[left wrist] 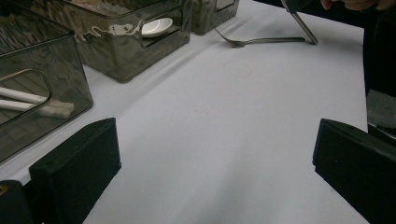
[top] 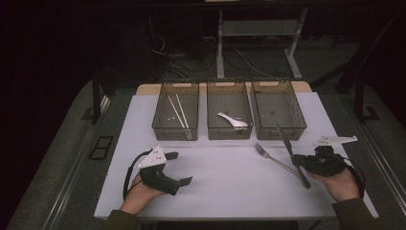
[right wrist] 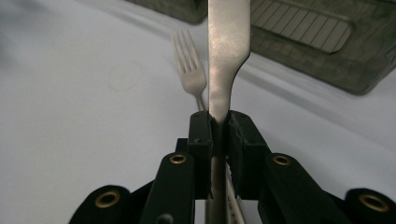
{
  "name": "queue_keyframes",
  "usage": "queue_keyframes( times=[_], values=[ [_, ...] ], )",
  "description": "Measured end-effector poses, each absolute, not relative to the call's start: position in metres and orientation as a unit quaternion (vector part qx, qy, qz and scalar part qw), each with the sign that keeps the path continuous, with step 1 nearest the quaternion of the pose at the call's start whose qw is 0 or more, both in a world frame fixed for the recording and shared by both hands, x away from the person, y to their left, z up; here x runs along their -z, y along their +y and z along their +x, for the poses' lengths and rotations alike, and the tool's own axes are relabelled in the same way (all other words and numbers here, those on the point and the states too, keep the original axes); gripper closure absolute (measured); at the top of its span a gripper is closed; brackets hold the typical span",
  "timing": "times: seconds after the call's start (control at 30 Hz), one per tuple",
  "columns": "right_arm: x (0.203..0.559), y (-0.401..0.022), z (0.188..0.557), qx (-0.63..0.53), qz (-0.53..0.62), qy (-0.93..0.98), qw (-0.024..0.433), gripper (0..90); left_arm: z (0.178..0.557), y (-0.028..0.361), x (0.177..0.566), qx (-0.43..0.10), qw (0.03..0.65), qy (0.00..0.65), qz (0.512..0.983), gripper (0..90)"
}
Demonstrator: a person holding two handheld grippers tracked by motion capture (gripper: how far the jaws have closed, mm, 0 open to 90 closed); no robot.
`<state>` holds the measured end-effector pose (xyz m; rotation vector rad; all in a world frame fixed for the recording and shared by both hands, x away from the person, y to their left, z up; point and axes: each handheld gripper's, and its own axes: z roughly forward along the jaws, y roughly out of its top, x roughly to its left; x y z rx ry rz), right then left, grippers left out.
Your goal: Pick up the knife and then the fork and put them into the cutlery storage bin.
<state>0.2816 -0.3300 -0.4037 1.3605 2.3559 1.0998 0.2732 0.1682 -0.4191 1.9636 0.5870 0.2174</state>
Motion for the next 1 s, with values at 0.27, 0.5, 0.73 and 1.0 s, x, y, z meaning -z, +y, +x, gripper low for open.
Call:
queue_keyframes(
  times=[0.27,0.5,0.73,1.0],
  values=[
    [0.395,-0.335,0.294,-0.39,0.469,0.785,0.107,79.5,0.273,0.168,0.419,-0.091,0.512,0.244,0.818,0.0],
    [0.387,-0.337,0.304,-0.405,0.473,0.775,0.109,79.6,0.273,0.169,0.419,-0.09,0.514,0.246,0.817,0.0],
    [0.377,-0.337,0.32,-0.413,0.48,0.765,0.12,79.6,0.273,0.168,0.419,-0.091,0.515,0.247,0.815,0.0],
    [0.358,-0.336,0.344,-0.42,0.488,0.754,0.131,79.5,0.274,0.169,0.42,-0.088,0.515,0.248,0.816,0.0]
  ],
)
